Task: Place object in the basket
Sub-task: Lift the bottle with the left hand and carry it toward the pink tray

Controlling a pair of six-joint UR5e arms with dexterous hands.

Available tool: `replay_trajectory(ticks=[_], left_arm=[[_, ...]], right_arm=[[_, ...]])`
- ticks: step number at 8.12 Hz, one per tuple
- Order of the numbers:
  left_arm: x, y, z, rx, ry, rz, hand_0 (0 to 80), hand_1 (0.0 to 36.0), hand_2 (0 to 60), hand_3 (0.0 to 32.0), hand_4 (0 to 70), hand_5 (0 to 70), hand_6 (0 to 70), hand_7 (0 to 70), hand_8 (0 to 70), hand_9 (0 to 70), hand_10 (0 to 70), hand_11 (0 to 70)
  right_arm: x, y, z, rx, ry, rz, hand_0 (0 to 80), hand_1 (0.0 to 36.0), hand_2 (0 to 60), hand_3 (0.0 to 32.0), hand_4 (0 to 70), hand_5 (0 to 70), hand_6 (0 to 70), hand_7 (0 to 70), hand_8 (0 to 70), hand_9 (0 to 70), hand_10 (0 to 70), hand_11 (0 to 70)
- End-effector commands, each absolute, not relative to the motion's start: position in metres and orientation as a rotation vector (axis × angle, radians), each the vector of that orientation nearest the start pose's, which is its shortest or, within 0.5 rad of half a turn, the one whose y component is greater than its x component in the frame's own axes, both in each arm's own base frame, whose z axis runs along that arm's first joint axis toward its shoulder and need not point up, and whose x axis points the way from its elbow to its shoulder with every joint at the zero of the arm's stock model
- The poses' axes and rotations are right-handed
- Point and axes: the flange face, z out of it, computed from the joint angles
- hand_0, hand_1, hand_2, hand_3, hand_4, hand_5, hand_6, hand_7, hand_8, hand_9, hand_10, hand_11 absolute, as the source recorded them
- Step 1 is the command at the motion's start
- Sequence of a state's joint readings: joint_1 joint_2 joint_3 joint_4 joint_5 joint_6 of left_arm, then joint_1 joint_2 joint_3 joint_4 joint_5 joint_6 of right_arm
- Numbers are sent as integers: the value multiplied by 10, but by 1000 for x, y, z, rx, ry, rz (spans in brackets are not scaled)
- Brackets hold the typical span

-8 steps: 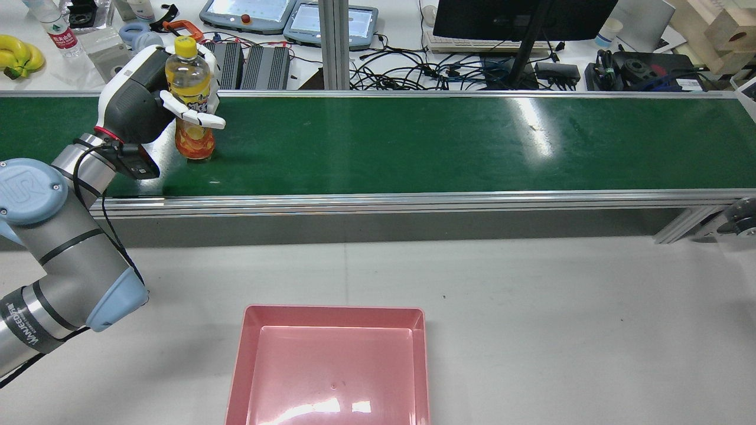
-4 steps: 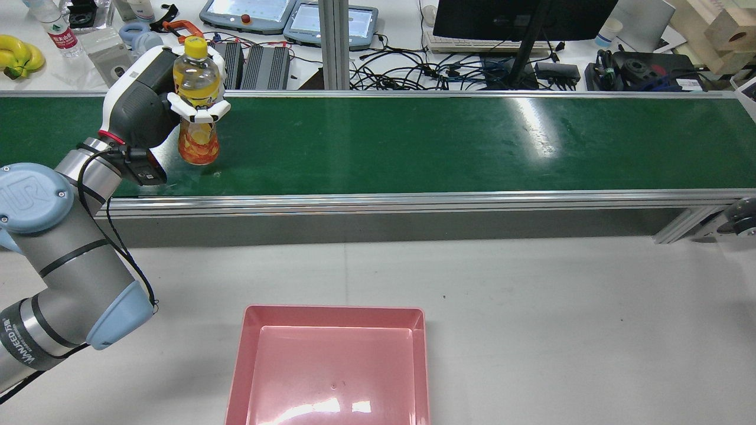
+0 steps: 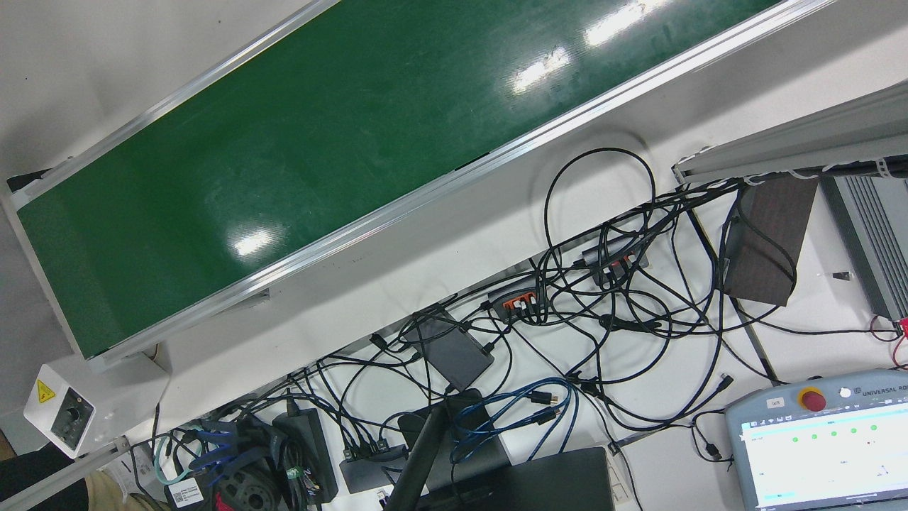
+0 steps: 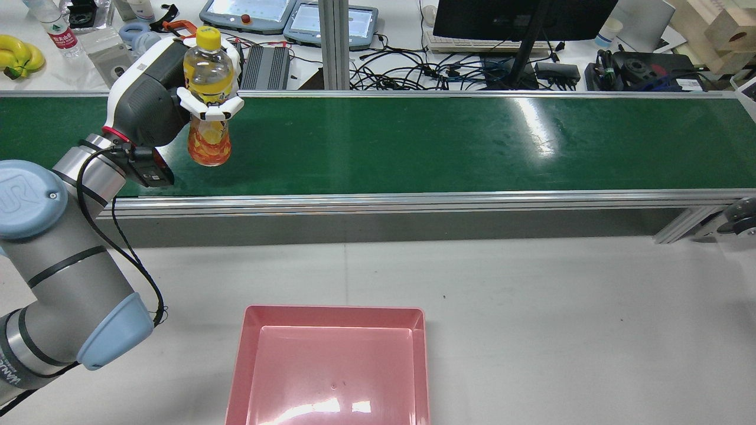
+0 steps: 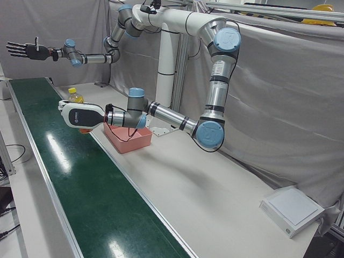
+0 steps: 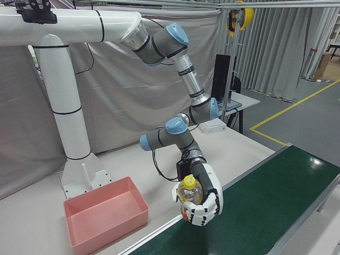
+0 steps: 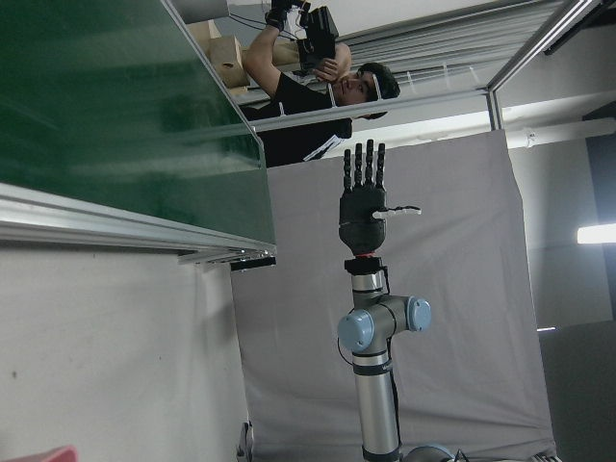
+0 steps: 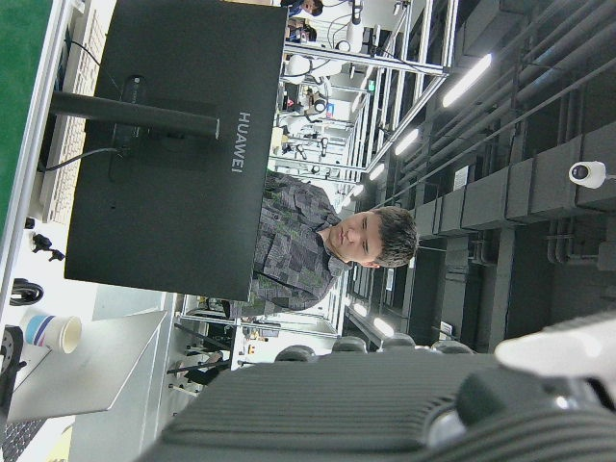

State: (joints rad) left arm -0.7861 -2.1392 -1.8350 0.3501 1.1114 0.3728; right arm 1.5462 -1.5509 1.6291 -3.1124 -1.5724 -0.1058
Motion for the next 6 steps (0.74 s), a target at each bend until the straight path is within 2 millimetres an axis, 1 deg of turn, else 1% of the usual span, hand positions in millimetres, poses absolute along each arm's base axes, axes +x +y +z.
replay_trajectory(ticks=[1,2,3,4,5,6], left_arm=[[352,-514,251,-321,2454,-1451,786,168,589,0,700,700,700,700,700,700,700,700],[359,-499,240,-350,2464,-1404,786,166,563,0,700,700,700,700,700,700,700,700],[365,-479,228,-345,2476,-1345,784,160,522,0,700,700,700,700,700,700,700,700],[392,-454,225,-393,2450,-1307,781,160,515,0,700,700,700,700,700,700,700,700],[420,-428,221,-446,2437,-1262,786,153,474,0,700,700,700,700,700,700,700,700],[438,-409,217,-489,2444,-1221,770,143,416,0,700,700,700,700,700,700,700,700]], right_arm=[[121,-512,645,-96,2404,-2155,0,0,0,0,0,0,0,0,0,0,0,0],[121,-512,645,-96,2404,-2155,0,0,0,0,0,0,0,0,0,0,0,0],[121,-512,645,-96,2404,-2155,0,0,0,0,0,0,0,0,0,0,0,0],[121,-512,645,-96,2404,-2155,0,0,0,0,0,0,0,0,0,0,0,0],[121,-512,645,-96,2404,-2155,0,0,0,0,0,0,0,0,0,0,0,0],[121,-512,645,-96,2404,-2155,0,0,0,0,0,0,0,0,0,0,0,0]])
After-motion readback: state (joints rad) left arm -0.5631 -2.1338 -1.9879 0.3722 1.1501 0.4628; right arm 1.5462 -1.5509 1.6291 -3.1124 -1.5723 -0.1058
